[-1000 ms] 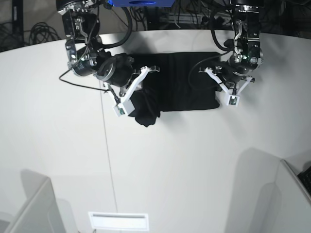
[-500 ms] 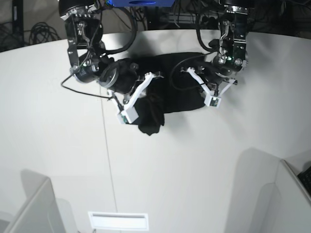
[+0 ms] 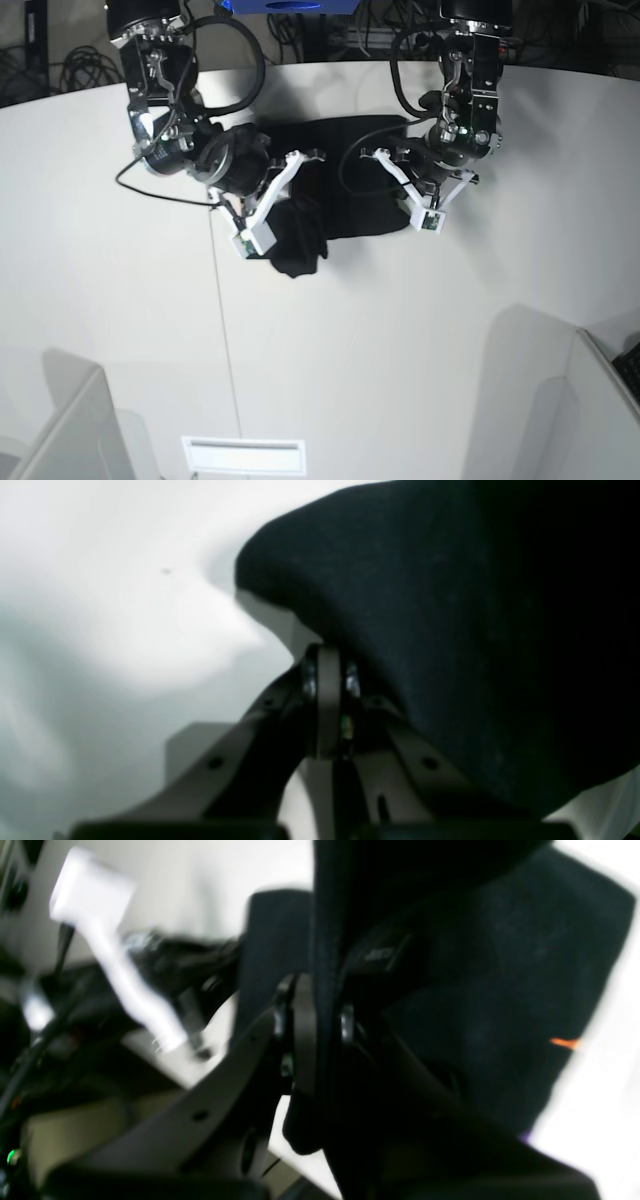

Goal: Fold the T-shirt properly
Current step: 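Grasp both ends of the shortened strip and push them together, then fold the strip over with the right gripper toward the left gripper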

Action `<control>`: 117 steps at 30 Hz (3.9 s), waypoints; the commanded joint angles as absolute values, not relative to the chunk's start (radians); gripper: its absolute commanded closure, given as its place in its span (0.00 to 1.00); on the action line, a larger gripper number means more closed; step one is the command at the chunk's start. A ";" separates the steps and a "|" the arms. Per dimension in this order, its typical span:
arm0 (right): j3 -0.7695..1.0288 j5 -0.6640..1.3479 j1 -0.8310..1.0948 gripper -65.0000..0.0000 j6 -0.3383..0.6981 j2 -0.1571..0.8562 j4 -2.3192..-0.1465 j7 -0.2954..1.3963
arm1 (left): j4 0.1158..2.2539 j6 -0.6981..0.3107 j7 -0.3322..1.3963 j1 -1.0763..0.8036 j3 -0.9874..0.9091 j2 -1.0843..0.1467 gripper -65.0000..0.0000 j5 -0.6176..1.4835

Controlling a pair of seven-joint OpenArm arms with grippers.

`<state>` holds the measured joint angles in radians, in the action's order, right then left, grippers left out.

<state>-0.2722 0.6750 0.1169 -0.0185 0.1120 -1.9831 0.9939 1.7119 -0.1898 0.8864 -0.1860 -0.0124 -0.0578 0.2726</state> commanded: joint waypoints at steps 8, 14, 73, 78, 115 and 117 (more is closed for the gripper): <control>-0.305 0.676 0.101 1.00 -0.012 0.059 -1.998 0.974 | 1.738 -0.194 0.895 -0.199 -0.016 -0.097 1.00 0.283; -0.305 0.674 0.102 1.00 -0.019 0.051 -1.995 0.964 | 1.813 -0.194 0.895 -0.263 -0.077 -0.124 1.00 0.291; -0.587 0.677 0.004 0.49 -0.159 0.008 -1.710 0.720 | 1.928 -0.410 0.984 -0.424 -0.754 -0.217 1.00 0.286; -0.662 0.676 -0.027 0.50 -0.159 0.010 -1.699 0.720 | 1.928 -0.410 0.984 -0.423 -0.754 -0.222 1.00 0.283; -0.185 0.680 0.143 1.00 -0.153 0.211 -1.985 0.711 | 1.926 -0.414 0.986 -0.424 -0.654 -0.236 1.00 0.920; -0.128 0.680 0.168 1.00 -0.153 0.211 -1.985 0.713 | 1.926 -0.414 0.986 -0.421 -0.650 -0.236 1.00 0.998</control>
